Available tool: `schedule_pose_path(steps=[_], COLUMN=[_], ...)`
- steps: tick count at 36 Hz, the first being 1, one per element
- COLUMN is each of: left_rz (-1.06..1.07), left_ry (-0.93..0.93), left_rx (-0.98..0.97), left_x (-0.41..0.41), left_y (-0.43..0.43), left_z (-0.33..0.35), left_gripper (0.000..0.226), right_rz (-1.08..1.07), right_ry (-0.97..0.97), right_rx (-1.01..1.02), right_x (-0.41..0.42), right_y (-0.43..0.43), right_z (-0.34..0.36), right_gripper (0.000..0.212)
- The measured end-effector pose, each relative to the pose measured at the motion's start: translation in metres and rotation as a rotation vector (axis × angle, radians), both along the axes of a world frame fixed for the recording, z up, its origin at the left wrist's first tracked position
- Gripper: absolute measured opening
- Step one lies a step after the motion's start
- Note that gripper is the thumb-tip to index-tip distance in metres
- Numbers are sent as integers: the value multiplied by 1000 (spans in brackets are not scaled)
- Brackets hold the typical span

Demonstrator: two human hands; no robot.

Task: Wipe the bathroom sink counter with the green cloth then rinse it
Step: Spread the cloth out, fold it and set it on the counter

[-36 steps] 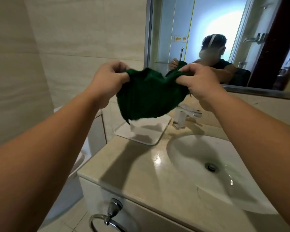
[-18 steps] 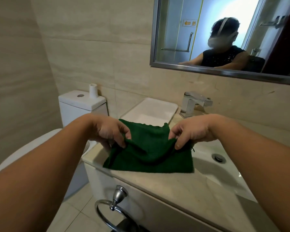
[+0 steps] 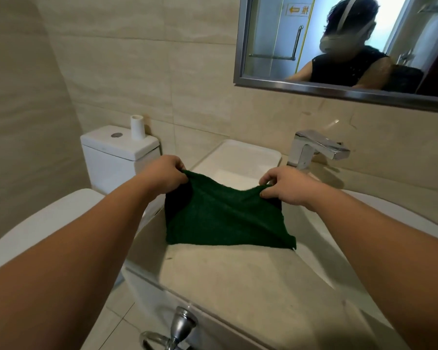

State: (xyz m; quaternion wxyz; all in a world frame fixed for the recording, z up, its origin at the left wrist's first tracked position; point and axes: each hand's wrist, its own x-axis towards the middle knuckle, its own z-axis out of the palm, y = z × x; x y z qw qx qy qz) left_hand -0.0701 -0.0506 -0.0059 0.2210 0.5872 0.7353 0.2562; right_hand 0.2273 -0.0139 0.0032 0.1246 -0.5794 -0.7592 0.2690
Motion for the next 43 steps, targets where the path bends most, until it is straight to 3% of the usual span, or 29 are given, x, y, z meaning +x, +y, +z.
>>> schedule_pose_path(steps=[3,7,13,20,25,29,38,43], left_rz=[-52,-103,-170,-180,-162,-102,-19,-32], left_ry=[118,298,500,556,500,428,-31,-238], left_rx=[-37,-52,-38,57,104,148,275,181], left_x=[4,11,24,33,41,48,66,51], left_y=[7,11,13,6,-2,-11,-53,-79], left_z=[-6,-12,-17,-16,-11,-1,46,80], left_gripper=[16,25,26,21,37,26,22,19], right_rz=[52,99,101,27,-28,-56,-127,-50], right_ry=[-91,-157,-211,-74,74,231,560,769], right_rx=[3,15,-37,-90,-119,-137,-217,-386], right_x=[1,1,-4,-7,-5,-1,10,26], right_y=[5,10,13,11,3,-7,-39,-55], right_z=[-1,2,-1,-2,0,7,28,47], right_gripper=[44,42,22,9,14,18,17,11])
